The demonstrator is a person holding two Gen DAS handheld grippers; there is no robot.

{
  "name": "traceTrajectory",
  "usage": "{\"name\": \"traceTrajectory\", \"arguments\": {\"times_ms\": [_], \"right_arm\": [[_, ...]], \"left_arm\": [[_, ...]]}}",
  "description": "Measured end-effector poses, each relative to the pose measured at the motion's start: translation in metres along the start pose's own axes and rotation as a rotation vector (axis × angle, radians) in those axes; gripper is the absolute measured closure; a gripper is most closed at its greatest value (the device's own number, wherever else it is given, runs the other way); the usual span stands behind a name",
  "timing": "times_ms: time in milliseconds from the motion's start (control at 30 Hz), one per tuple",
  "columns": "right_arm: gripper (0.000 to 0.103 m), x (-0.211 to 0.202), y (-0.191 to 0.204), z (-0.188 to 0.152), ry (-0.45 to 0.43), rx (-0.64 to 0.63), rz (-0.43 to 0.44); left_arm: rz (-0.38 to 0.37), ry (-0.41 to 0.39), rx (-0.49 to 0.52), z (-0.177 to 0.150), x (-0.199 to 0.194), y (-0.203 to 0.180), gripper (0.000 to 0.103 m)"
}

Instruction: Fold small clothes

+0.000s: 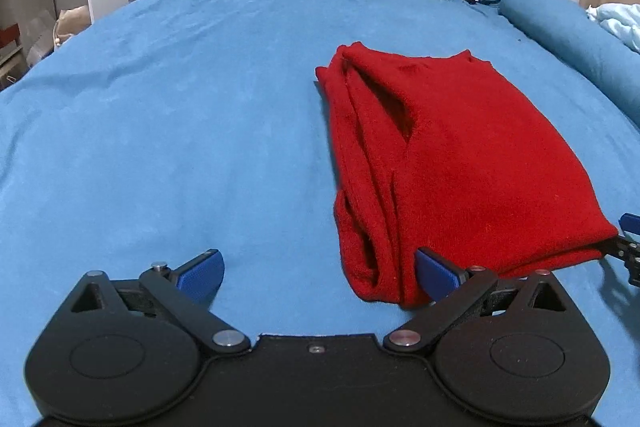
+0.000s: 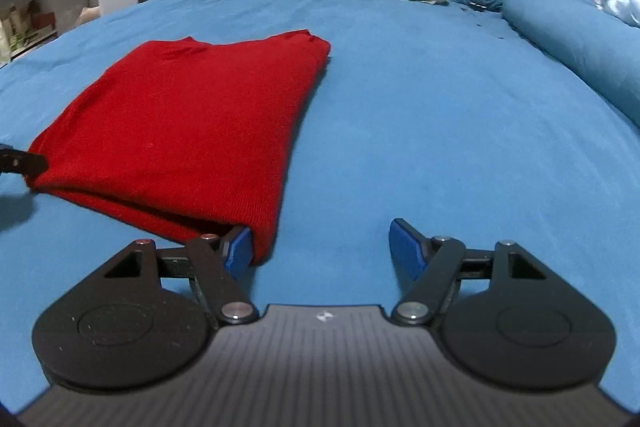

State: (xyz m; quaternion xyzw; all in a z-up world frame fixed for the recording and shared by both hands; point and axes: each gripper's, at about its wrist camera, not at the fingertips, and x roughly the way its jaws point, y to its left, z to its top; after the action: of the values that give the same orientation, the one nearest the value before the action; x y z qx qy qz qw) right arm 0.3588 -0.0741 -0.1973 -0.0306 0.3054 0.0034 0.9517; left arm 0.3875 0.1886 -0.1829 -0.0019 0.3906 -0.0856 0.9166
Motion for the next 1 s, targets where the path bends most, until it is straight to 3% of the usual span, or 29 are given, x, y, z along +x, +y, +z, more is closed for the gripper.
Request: {"name": "traceTrajectory", "arguments": {"times_ms": [67,167,233,300,367,467,533,600,767,867,1000], "right_arm": [[0.017,-0.006,-0.003,0.004,0.012,-0.025,0.028],[0.015,-0.029,-0.013,0.015,-0.002,-0.073,0.085],[0.005,-0.045,-0.024,0.031,-0.023,-0.067,0.135],[0.0,-0.05,-0.036,0.057,-0.01,-0.019,0.207],[0.0,-0.045,-0.047,0.084,0.023,0.065,0.272],[0.0,-0.017,-0.057,0.115,0.069,0.192,0.33],[0.0,0.008,-0.056,0.125,0.104,0.233,0.323],[0.0,0.037,-0.051,0.128,0.16,0.265,0.328],[0.0,0.087,-0.036,0.112,0.232,0.303,0.343],[0.012,0.1,-0.031,0.103,0.22,0.354,0.379],[0.049,0.099,-0.016,0.105,0.184,0.312,0.396]], "left_arm": [[-0.003,-0.009,-0.001,0.004,-0.012,-0.001,0.004],[-0.008,-0.083,0.031,0.019,-0.038,-0.009,0.002],[-0.025,-0.121,0.046,0.036,-0.048,-0.012,0.0],[-0.079,-0.118,0.038,0.056,-0.045,-0.011,0.0],[-0.139,-0.068,0.005,0.079,-0.028,-0.009,0.0],[-0.211,0.012,-0.038,0.099,0.005,-0.006,0.0],[-0.194,0.058,-0.054,0.105,0.029,-0.005,0.0],[-0.153,0.073,-0.039,0.106,0.044,-0.007,0.001],[-0.219,0.088,-0.035,0.095,0.06,-0.008,0.005],[-0.242,0.124,-0.041,0.091,0.07,-0.011,0.019],[-0.26,0.1,-0.074,0.097,0.066,-0.019,0.057]]}}
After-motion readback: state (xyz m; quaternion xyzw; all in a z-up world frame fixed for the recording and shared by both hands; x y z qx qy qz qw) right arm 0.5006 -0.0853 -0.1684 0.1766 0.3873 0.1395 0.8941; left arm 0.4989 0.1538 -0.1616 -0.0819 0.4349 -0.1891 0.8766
